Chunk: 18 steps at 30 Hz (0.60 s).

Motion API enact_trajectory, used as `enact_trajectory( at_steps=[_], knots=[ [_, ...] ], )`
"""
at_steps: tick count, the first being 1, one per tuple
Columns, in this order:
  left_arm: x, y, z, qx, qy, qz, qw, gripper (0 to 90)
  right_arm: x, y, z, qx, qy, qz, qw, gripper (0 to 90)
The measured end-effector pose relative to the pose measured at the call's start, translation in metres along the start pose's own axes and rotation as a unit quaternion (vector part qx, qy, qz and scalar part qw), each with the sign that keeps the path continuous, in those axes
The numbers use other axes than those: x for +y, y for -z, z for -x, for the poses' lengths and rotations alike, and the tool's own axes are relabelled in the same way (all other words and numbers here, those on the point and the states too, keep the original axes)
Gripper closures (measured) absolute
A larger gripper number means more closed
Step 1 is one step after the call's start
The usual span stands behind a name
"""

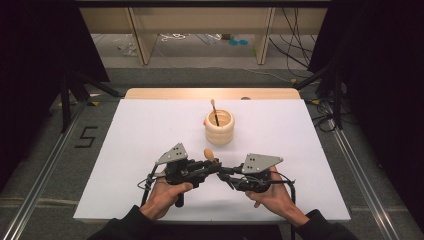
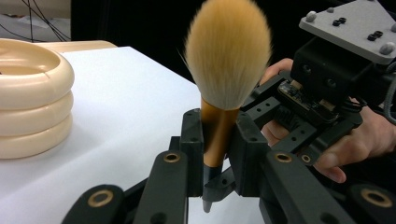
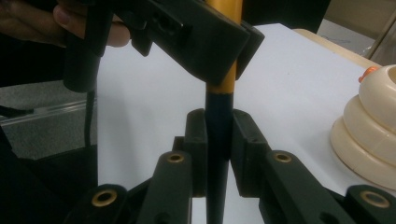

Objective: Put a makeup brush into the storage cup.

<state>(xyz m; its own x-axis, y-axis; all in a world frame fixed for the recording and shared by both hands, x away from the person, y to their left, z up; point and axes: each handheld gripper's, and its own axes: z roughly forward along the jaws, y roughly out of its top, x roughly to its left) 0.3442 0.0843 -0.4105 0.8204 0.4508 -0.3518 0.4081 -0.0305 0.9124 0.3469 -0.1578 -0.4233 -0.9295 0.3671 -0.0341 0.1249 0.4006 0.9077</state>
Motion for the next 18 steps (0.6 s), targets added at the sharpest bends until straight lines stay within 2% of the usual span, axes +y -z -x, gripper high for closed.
enact_trajectory(
  at_steps=[3,4,5,7,11,13,14,16,18],
  knots=[
    [0.0008,-0.0005,0.0011,0.006,-0.002,-0.003,1.0,76.7,-0.0002,0.0007,0.0007,0.004,-0.005,-0.002,1.0,78.4],
    [0.0016,-0.0011,-0.0002,-0.003,-0.016,-0.003,0.9999,76.7,-0.0009,-0.0006,0.0007,0.002,-0.005,0.004,1.0,78.4],
    [0.0015,-0.0011,0.0007,0.001,-0.008,-0.005,1.0,76.6,-0.0009,-0.0005,0.0009,0.003,-0.007,0.003,1.0,78.4],
    [0.002,-0.0013,0.001,0.004,-0.004,-0.005,1.0,76.7,-0.0011,-0.0008,0.0009,0.003,-0.008,0.004,1.0,78.4],
    [0.0037,-0.002,0.0022,0.008,-0.008,-0.009,0.9999,76.6,-0.0015,-0.0008,0.0022,0.008,-0.015,0.005,0.9998,78.4],
    [0.0057,-0.0024,0.0015,0.006,-0.018,-0.012,0.9997,76.6,-0.0023,-0.0018,0.0024,0.01,-0.022,0.012,0.9997,78.4],
    [0.0062,-0.0023,0.0028,0.013,-0.01,-0.013,0.9998,76.6,-0.0024,-0.002,0.0028,0.011,-0.025,0.014,0.9995,78.4],
    [0.0084,-0.0027,0.0019,0.01,-0.015,-0.012,0.9998,76.5,-0.0024,-0.0017,0.004,0.016,-0.03,0.017,0.9993,78.4],
    [0.0098,-0.0031,0.0021,0.009,-0.006,-0.011,0.9999,75.8,-0.0031,-0.0023,0.0055,0.02,-0.041,0.027,0.9986,78.4]
  ],
)
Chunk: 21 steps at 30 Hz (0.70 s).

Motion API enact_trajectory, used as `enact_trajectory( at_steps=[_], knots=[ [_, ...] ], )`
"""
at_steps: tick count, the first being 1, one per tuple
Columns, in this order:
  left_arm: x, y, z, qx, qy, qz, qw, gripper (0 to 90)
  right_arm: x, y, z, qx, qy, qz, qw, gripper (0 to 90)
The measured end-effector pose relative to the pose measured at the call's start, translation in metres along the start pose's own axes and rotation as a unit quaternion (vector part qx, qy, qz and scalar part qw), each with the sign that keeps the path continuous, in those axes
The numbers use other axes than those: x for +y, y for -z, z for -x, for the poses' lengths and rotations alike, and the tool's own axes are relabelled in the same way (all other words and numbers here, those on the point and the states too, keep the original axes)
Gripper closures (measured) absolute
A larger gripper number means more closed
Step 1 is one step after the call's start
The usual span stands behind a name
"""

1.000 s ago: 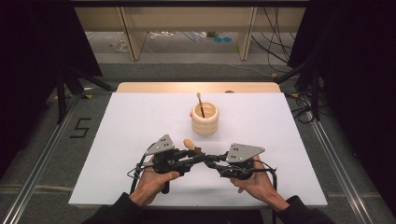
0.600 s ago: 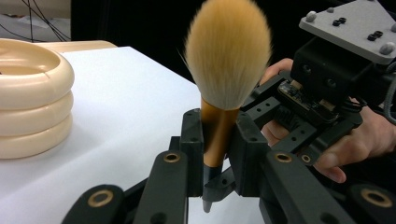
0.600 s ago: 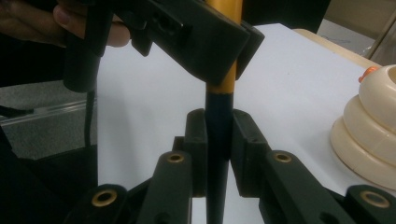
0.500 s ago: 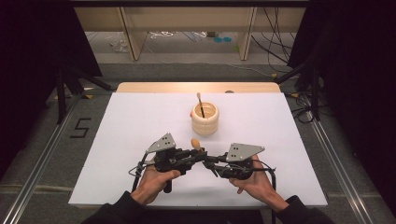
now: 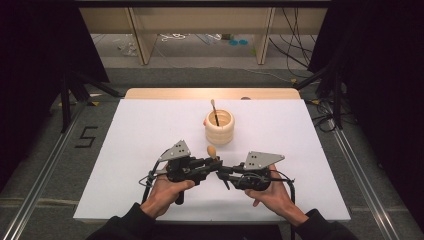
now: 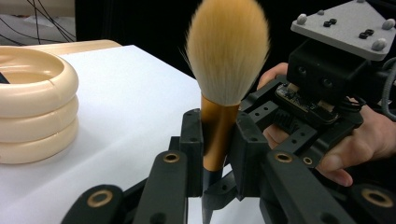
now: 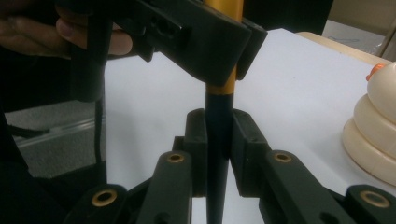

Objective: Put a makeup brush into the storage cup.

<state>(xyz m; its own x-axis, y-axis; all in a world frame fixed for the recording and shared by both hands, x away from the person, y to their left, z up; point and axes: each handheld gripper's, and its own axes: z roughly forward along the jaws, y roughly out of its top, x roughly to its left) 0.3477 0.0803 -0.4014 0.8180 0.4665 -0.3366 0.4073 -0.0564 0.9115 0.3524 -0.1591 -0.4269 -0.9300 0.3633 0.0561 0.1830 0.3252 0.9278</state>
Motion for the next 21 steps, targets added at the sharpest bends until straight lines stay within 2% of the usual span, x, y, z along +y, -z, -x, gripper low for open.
enact_trajectory(
  at_steps=[1,4,5,6,7,8,9,11,15,16,17,18,19,20,21],
  knots=[
    [0.001,0.0,-0.001,-0.004,-0.014,0.0,0.9999,75.1,0.0,0.0,0.001,0.003,-0.004,0.0,1.0,78.4],
    [0.003,0.0,0.0,-0.004,-0.015,-0.004,0.9999,64.4,0.0,-0.001,0.003,0.01,-0.016,0.016,0.9997,78.4],
    [0.016,0.004,-0.023,0.037,-0.206,-0.001,0.9778,61.6,-0.001,-0.001,0.004,0.006,-0.02,0.02,0.9996,78.4],
    [0.01,0.002,-0.013,0.005,-0.131,-0.007,0.9913,59.3,0.0,0.001,0.006,0.008,-0.023,0.018,0.9995,78.4],
    [0.005,0.001,-0.002,-0.003,-0.048,-0.002,0.9988,57.0,0.0,0.001,0.007,0.006,-0.026,0.019,0.9995,78.4],
    [0.005,0.002,-0.003,0.007,-0.06,-0.004,0.9982,54.2,-0.001,0.0,0.008,0.01,-0.03,0.028,0.9991,78.4],
    [0.005,0.003,-0.001,0.016,-0.049,-0.005,0.9987,50.8,-0.001,0.002,0.01,0.006,-0.032,0.026,0.9991,78.4],
    [0.006,0.006,-0.003,0.023,-0.062,-0.006,0.9978,46.7,-0.001,0.003,0.013,0.008,-0.041,0.03,0.9987,78.4],
    [0.005,0.014,-0.004,0.03,-0.062,-0.006,0.9976,41.2,0.0,0.004,0.02,-0.006,-0.045,0.043,0.9981,78.4],
    [0.005,0.016,-0.004,0.033,-0.066,-0.008,0.9973,40.1,0.001,0.005,0.022,-0.004,-0.047,0.04,0.9981,78.4],
    [0.004,0.019,-0.006,0.039,-0.082,-0.009,0.9958,39.4,0.001,0.005,0.023,-0.005,-0.052,0.041,0.9978,78.4],
    [0.003,0.02,-0.005,0.039,-0.077,-0.009,0.9962,38.1,0.001,0.004,0.026,-0.006,-0.055,0.052,0.9971,78.4],
    [0.001,0.023,-0.005,0.044,-0.081,-0.012,0.9956,37.2,0.002,0.005,0.027,-0.011,-0.059,0.05,0.9969,78.4],
    [-0.001,0.025,-0.004,0.047,-0.077,-0.013,0.9958,36.2,0.003,0.005,0.03,-0.014,-0.057,0.047,0.9972,78.4],
    [-0.003,0.027,-0.004,0.05,-0.08,-0.016,0.9954,35.5,0.003,0.004,0.032,-0.015,-0.06,0.057,0.9965,78.4]
  ],
)
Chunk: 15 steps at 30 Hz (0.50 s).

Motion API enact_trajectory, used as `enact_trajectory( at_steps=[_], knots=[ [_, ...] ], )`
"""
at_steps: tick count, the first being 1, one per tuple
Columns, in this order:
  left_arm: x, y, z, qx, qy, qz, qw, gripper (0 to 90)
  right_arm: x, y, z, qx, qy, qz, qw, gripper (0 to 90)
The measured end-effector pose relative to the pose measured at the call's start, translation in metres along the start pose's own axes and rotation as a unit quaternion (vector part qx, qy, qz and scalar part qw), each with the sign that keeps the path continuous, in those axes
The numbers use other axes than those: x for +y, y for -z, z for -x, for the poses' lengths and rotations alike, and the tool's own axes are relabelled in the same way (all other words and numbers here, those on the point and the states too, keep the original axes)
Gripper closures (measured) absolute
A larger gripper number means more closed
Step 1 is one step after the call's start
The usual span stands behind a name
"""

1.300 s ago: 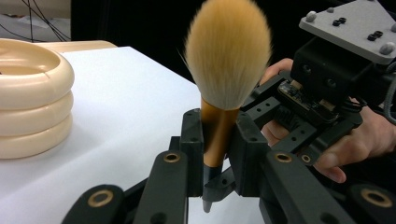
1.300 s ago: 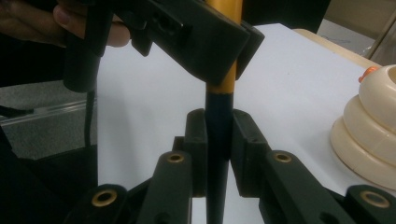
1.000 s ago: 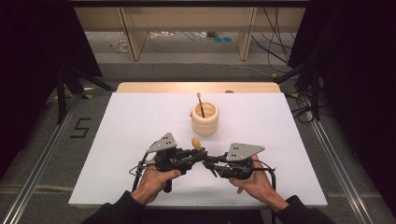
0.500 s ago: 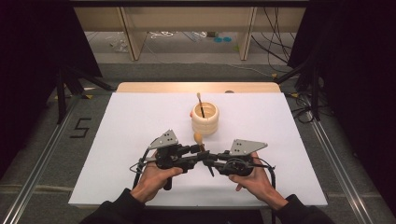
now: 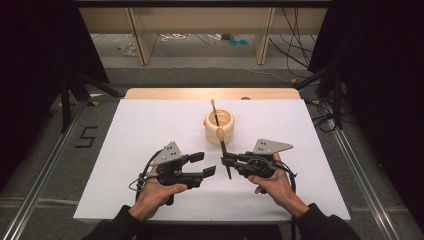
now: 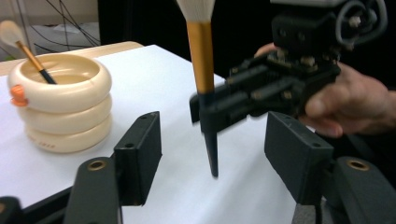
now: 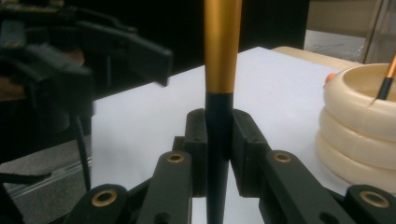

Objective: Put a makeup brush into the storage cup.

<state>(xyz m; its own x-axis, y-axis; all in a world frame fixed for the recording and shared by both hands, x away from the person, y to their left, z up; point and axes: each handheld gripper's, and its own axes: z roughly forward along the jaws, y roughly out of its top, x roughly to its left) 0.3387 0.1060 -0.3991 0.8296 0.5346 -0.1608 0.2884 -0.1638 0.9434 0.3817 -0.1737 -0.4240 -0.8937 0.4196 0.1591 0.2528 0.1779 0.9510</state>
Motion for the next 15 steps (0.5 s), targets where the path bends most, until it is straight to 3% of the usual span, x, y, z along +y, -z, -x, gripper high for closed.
enact_trajectory(
  at_steps=[3,4,5,7,8,15],
  knots=[
    [-0.004,0.006,-0.003,0.009,-0.017,-0.005,0.9998,33.0,0.004,0.001,0.005,-0.009,-0.005,0.004,0.9999,78.4],
    [-0.005,0.007,-0.006,0.01,-0.038,-0.005,0.9992,31.9,0.005,0.001,0.006,-0.009,-0.011,0.004,0.9999,78.4],
    [-0.007,0.009,-0.003,0.023,-0.023,-0.008,0.9994,31.2,0.005,0.001,0.007,-0.012,-0.011,0.001,0.9999,78.4],
    [-0.011,0.013,-0.005,0.031,-0.031,-0.013,0.9989,29.7,0.008,0.001,0.011,-0.018,-0.011,-0.001,0.9998,78.4],
    [-0.015,0.014,0.001,0.036,0.012,-0.013,0.9992,29.0,0.008,0.001,0.012,-0.018,-0.013,-0.001,0.9997,78.4],
    [-0.027,0.021,-0.001,0.074,-0.008,-0.027,0.9968,21.8,0.014,-0.002,0.02,-0.027,-0.012,0.008,0.9995,78.4]
  ],
)
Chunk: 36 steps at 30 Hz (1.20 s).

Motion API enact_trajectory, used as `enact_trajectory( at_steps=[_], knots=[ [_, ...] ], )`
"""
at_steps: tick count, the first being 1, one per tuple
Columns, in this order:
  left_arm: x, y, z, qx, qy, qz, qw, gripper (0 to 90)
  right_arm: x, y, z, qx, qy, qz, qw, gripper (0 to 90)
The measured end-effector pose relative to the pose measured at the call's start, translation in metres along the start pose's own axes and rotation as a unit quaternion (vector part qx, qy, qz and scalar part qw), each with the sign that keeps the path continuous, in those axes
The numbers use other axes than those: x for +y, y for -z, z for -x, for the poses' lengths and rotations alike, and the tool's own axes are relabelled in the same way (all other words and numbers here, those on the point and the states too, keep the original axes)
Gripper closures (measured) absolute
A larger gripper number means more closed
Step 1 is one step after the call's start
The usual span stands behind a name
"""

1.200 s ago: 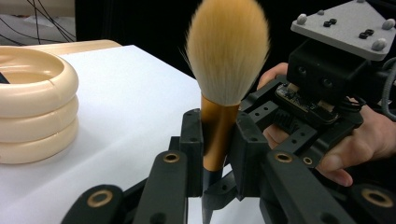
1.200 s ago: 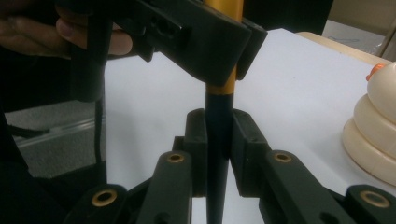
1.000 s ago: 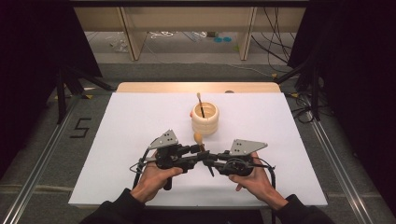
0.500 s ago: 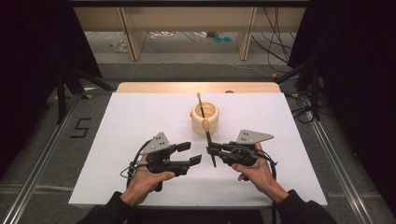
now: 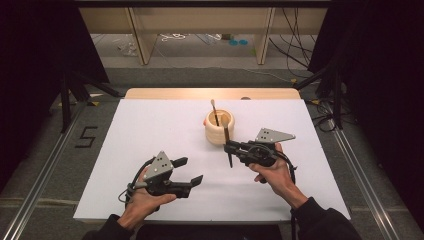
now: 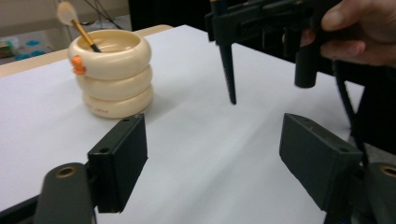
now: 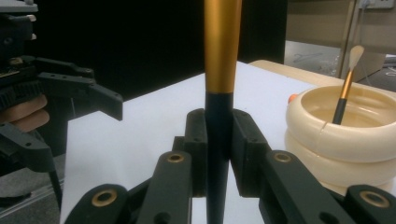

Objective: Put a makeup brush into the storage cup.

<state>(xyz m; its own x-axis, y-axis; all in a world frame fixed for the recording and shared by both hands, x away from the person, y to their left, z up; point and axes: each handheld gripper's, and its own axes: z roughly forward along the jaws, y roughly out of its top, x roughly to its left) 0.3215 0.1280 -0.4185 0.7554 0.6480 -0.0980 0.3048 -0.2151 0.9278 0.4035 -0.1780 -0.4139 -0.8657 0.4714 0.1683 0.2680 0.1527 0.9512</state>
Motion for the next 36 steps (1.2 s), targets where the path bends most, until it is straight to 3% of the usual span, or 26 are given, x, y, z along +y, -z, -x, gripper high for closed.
enact_trajectory(
  at_steps=[5,8,9,11,18,20,36],
  knots=[
    [-0.008,0.006,-0.003,0.019,0.01,-0.003,0.9998,16.2,0.006,-0.001,0.005,-0.005,0.001,0.003,1.0,78.4],
    [-0.013,0.01,-0.004,0.028,0.012,-0.003,0.9995,16.2,0.009,-0.002,0.007,-0.006,0.001,0.003,1.0,78.4],
    [-0.015,0.011,-0.004,0.028,0.015,-0.002,0.9995,16.1,0.01,-0.004,0.007,-0.007,0.0,0.016,0.9999,78.4],
    [-0.018,0.014,-0.005,0.032,0.019,-0.003,0.9993,16.1,0.013,-0.003,0.009,-0.01,0.0,0.009,0.9999,78.4],
    [-0.027,0.018,-0.003,0.037,0.001,-0.015,0.9992,15.9,0.019,-0.007,0.015,-0.016,-0.001,0.018,0.9997,78.4],
    [-0.028,0.019,-0.001,0.038,0.01,-0.011,0.9991,16.0,0.022,-0.007,0.017,-0.02,-0.002,0.02,0.9996,78.4],
    [-0.034,0.024,-0.002,0.049,0.012,-0.02,0.9985,16.0,0.042,-0.018,0.035,-0.041,-0.003,0.028,0.9988,78.3]
  ],
)
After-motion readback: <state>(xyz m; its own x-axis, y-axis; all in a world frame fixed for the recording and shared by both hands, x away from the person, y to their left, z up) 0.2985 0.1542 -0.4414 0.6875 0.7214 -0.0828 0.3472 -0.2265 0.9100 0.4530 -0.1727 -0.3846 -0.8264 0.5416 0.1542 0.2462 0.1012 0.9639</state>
